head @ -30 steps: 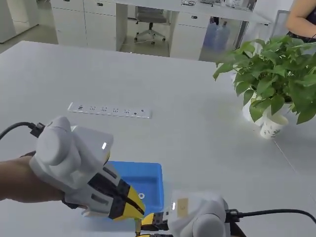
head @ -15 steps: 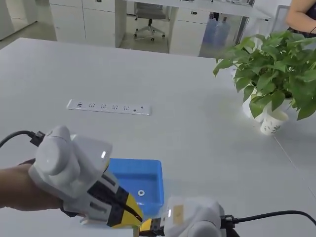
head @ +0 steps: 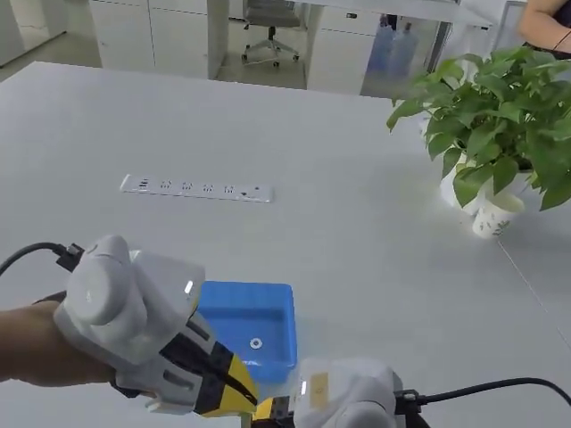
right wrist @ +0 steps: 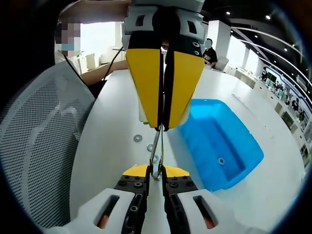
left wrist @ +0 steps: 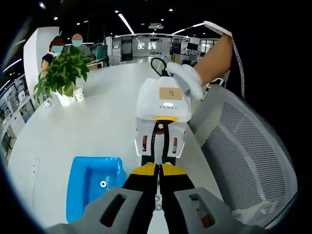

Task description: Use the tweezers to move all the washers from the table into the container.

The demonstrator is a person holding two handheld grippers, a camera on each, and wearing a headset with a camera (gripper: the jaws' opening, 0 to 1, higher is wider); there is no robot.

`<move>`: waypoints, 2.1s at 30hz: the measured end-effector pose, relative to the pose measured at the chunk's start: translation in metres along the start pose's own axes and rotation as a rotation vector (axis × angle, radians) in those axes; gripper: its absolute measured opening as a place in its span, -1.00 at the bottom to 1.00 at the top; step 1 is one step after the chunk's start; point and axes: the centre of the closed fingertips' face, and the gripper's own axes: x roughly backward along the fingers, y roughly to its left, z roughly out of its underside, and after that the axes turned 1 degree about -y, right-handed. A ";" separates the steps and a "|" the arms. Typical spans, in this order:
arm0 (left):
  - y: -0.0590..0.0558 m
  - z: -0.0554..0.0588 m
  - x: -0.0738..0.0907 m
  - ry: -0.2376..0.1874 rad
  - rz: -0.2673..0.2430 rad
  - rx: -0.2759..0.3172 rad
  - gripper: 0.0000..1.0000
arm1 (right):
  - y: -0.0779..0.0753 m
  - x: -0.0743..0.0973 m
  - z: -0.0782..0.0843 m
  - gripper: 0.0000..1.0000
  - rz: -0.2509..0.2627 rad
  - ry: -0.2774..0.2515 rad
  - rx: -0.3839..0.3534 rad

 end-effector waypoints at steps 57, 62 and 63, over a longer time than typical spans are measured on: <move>0.002 -0.001 -0.001 0.000 0.009 0.016 -0.93 | 0.001 -0.002 0.004 -0.82 -0.015 0.017 -0.036; 0.002 -0.002 0.000 -0.001 0.008 0.015 -0.93 | 0.001 0.000 0.003 -0.82 -0.014 0.015 -0.037; 0.002 -0.002 0.000 -0.001 0.008 0.015 -0.93 | 0.001 0.000 0.003 -0.82 -0.015 0.014 -0.037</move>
